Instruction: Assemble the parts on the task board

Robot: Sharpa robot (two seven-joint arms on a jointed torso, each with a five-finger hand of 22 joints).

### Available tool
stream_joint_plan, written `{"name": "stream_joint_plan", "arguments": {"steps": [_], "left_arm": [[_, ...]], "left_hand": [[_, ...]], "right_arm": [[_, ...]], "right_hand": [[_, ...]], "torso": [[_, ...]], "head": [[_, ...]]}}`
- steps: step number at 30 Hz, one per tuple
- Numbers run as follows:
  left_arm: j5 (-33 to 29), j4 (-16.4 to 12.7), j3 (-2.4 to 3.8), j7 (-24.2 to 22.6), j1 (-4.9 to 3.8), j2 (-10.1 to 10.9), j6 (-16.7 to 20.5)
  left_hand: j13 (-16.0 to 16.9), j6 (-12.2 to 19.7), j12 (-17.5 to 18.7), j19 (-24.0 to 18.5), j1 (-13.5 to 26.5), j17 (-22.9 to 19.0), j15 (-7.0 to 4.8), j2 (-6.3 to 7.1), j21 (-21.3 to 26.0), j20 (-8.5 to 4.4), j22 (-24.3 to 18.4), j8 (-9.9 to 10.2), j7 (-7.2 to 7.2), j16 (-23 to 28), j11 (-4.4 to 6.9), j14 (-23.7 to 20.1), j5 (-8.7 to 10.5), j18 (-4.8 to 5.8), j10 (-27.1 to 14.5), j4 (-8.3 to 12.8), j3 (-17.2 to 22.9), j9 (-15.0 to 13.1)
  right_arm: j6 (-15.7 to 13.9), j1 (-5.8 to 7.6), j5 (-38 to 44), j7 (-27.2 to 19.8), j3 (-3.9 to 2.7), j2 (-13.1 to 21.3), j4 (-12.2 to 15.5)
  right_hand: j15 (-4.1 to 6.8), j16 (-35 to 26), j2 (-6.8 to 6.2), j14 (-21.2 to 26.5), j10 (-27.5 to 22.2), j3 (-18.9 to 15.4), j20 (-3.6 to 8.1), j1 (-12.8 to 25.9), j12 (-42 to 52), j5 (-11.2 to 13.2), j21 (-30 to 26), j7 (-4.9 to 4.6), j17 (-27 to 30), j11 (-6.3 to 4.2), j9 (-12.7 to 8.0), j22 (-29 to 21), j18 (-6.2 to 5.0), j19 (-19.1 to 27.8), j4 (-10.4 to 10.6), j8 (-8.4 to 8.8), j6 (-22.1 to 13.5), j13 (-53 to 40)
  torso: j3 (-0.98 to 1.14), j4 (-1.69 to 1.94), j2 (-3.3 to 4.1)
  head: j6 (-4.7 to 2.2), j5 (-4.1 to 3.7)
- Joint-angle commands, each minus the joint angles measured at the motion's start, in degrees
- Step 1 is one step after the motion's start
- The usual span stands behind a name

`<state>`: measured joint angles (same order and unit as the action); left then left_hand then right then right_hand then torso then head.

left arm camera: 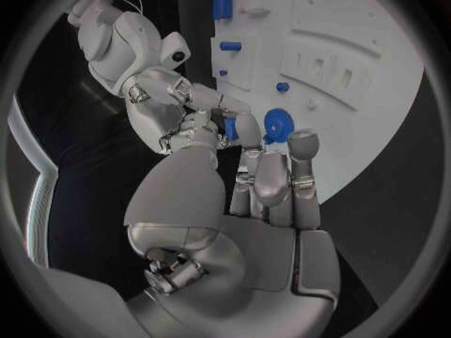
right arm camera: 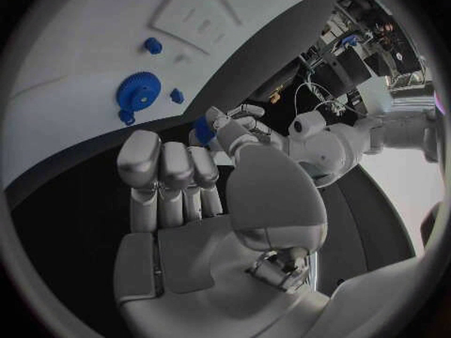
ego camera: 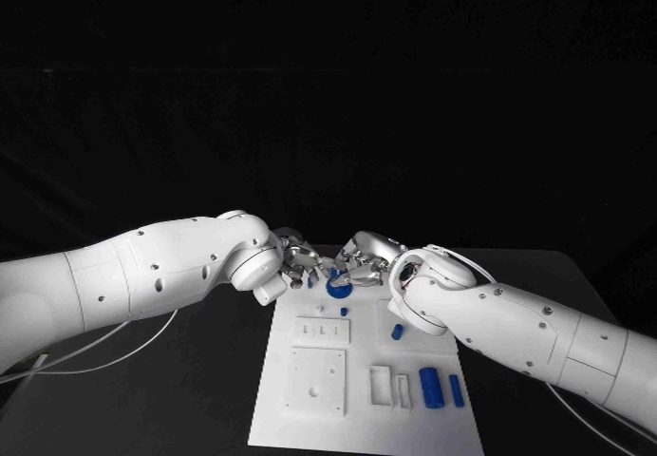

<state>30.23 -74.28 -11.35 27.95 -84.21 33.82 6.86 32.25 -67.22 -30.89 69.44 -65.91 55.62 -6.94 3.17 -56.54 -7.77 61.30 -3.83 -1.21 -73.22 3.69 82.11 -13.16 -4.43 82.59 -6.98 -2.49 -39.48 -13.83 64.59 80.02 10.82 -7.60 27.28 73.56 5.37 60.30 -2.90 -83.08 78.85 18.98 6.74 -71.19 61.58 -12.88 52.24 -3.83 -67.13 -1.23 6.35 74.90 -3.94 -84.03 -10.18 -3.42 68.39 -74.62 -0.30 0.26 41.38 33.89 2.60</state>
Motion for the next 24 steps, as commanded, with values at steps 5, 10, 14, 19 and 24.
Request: {"name": "stream_joint_plan", "arguments": {"steps": [5, 10, 14, 19, 24], "left_arm": [[0.4, 0.0, 0.05, -0.3, -0.08, -0.6, -1.1], [0.3, -0.1, 0.03, -0.7, -0.07, -0.6, -1.6], [0.3, -0.5, 0.01, -1.2, -0.07, -0.5, -1.5], [0.6, -1.0, 0.0, -1.3, -0.06, -0.5, -1.9], [1.1, -0.8, -0.01, -1.3, -0.06, -0.5, -1.9]], "left_hand": [[0.0, 0.4, 0.4, 0.6, -4.1, 0.1, -0.06, -4.63, 0.9, -0.13, 0.8, 0.2, 0.64, 0.2, 0.39, 0.1, -7.38, 0.68, -0.5, 4.7, -0.2, 0.7], [-0.2, 0.7, 0.7, 0.5, -8.6, 0.3, -0.15, -7.32, 1.4, -0.24, 1.2, 0.1, 0.92, 0.1, 0.47, 0.1, -9.06, 0.85, -0.6, 8.4, 2.2, 1.0], [-0.8, 0.9, 1.4, 0.5, -6.4, 0.6, -0.07, -6.92, 2.1, -0.11, 2.1, -0.2, 0.44, -0.1, 0.22, 0.0, -7.95, 0.77, -0.1, 11.5, 12.1, -3.9], [-0.8, 1.2, 1.5, 0.7, -3.8, 0.6, 0.01, -5.8, 3.1, -0.08, 3.2, 0.0, 0.54, -0.1, 0.28, 0.0, -8.12, 0.73, 0.0, 12.6, 17.6, -8.7], [-0.7, 1.4, 1.6, 1.1, -3.1, 0.5, 0.02, -5.65, 4.3, -0.07, 4.6, 0.0, 0.51, 0.1, 0.29, -0.1, -8.85, 0.72, 0.0, 13.2, 19.2, -10.3]], "right_arm": [[2.0, -0.01, 1.1, 0.3, 0.01, -0.2, -0.2], [2.2, -0.01, 1.2, 0.4, 0.01, -0.3, -0.4], [2.4, -0.01, 1.2, 0.4, 0.01, -0.4, -0.6], [2.4, -0.02, 1.2, 0.4, 0.01, -0.4, -0.6], [2.3, -0.02, 1.2, 0.3, 0.01, -0.5, -0.3]], "right_hand": [[0.05, -0.1, 0.2, -0.5, 0.1, -0.5, -0.25, 0.2, 0.0, 0.0, -0.2, 0.27, 0.0, -0.2, 0.8, 6.4, -0.25, -1.7, 0.2, -0.22, 0.4, 0.0], [0.06, -0.1, 0.22, -0.5, 0.1, -0.6, -0.25, 0.2, 0.0, 0.0, -0.3, 0.28, 0.0, -0.2, 0.8, 6.4, -0.25, -1.7, 0.2, -0.23, 0.4, 0.0], [0.06, -0.1, 0.28, -0.5, 0.1, -0.6, -0.24, 0.2, -0.1, 0.0, -0.2, 0.3, 0.0, -0.21, 0.9, 6.4, -0.22, -1.8, 0.3, -0.22, 0.4, 0.0], [0.06, -0.2, 0.32, -0.5, 0.1, -0.7, -0.24, 0.3, -0.1, 0.1, -0.3, 0.33, 0.0, -0.22, 0.9, 6.4, -0.22, -1.8, 0.3, -0.22, 0.4, 0.0], [0.07, -0.2, 0.29, -0.5, 0.1, -0.8, -0.23, 0.3, -0.1, 0.3, -0.2, 0.34, 0.0, -0.23, 0.9, 6.4, -0.21, -1.8, 0.4, -0.22, 0.4, 0.0]], "torso": [[-0.1, -0.06, -0.03], [-0.05, -0.04, -0.06], [-0.03, 0.03, -0.07], [-0.08, 0.04, -0.03], [0.0, 0.03, -0.03]], "head": [[0.29, 0.06], [0.3, 0.0], [0.37, -0.15], [0.47, -0.22], [0.51, -0.1]]}}
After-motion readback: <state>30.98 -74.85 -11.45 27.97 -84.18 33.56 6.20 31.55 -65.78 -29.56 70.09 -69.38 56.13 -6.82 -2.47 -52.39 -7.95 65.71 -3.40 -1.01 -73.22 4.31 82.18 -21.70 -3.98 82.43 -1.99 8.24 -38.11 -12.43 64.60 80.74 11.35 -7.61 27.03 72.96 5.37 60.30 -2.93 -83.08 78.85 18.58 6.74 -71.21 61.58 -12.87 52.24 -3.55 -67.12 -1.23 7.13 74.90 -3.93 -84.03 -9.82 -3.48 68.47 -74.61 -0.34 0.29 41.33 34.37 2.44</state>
